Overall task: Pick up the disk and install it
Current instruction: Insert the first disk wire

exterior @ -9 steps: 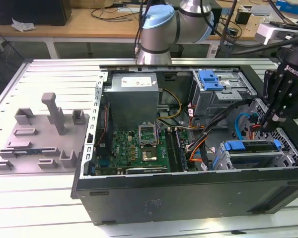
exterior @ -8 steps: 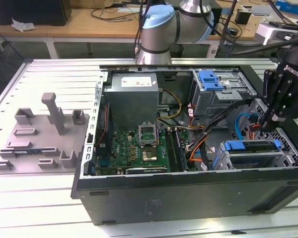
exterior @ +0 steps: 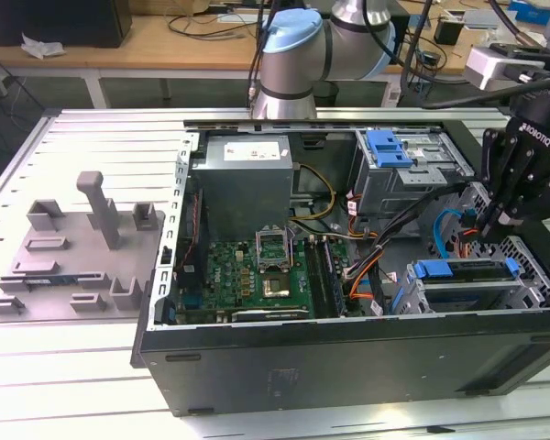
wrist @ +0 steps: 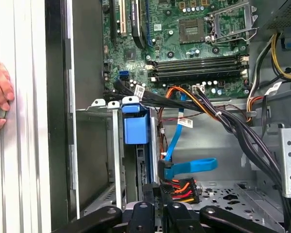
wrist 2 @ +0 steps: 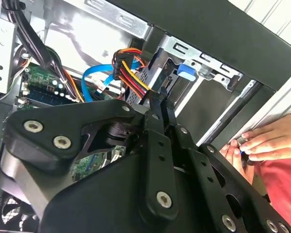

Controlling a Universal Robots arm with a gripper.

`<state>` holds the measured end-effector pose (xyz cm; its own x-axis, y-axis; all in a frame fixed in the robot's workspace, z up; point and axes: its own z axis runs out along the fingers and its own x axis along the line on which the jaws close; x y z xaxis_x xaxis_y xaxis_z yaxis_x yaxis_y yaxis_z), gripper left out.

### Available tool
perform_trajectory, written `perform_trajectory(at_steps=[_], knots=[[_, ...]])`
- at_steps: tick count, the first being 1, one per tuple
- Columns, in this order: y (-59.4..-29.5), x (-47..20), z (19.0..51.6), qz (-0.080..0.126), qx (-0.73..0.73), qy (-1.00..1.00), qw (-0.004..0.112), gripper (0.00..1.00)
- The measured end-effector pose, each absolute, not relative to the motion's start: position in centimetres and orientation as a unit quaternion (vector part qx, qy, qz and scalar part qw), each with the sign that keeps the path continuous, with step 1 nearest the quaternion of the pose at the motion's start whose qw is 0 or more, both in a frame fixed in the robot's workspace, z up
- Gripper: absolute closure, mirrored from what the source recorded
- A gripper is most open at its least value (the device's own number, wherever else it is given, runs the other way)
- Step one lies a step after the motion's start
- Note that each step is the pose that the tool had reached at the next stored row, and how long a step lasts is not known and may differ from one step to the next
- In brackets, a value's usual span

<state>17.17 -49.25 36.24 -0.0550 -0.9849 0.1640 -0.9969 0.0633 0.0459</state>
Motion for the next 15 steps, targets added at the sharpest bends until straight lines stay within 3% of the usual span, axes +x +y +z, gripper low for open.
perform_trajectory(at_steps=[4,12,15], knots=[[-49.6,17.0,36.2,0.039,0.685,-0.724,0.067,0.84],[-51.1,15.9,36.3,0.034,0.688,-0.724,0.036,0.84],[-51.2,15.7,36.3,0.035,0.688,-0.724,0.036,0.84]])
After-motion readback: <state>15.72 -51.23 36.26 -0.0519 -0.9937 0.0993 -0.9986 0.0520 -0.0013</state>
